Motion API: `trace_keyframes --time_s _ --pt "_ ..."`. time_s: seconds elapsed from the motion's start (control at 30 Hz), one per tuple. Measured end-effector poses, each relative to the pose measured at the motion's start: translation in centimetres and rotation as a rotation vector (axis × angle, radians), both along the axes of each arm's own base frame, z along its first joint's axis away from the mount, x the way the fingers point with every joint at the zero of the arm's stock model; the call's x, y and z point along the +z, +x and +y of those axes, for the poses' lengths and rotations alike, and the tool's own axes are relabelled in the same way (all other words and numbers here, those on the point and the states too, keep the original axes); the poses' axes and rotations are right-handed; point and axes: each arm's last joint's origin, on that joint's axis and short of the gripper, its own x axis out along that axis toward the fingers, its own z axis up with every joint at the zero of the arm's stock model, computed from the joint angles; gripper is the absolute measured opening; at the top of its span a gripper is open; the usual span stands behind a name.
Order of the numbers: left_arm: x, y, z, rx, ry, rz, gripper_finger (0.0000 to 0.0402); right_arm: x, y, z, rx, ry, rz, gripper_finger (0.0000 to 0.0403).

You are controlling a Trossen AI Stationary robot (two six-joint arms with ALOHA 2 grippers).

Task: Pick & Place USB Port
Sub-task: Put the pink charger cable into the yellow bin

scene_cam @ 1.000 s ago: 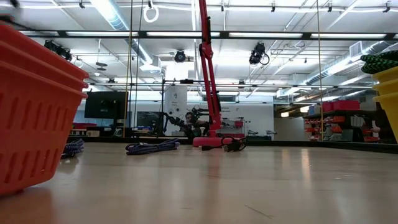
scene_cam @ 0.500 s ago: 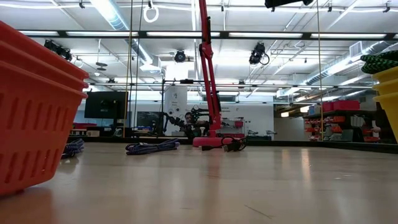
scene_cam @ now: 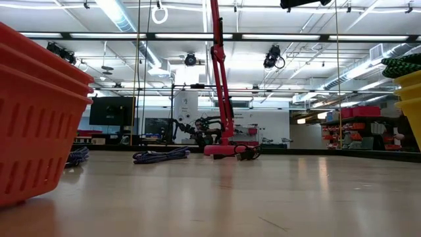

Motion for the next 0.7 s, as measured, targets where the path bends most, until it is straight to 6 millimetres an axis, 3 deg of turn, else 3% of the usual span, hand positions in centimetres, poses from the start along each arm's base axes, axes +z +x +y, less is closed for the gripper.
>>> trace_keyframes --time_s 0.23,0.7 --pt "-0.1 -1.4 -0.1 0.113 -0.025 0.033 0.0101 0.0 0.0 0.0 0.000 0.000 0.000 0.0061" --pt "-3.1 0.2 -1.1 0.194 -0.075 0.203 0.0101 0.0 0.0 0.0 0.003 -0.003 0.003 0.0061"
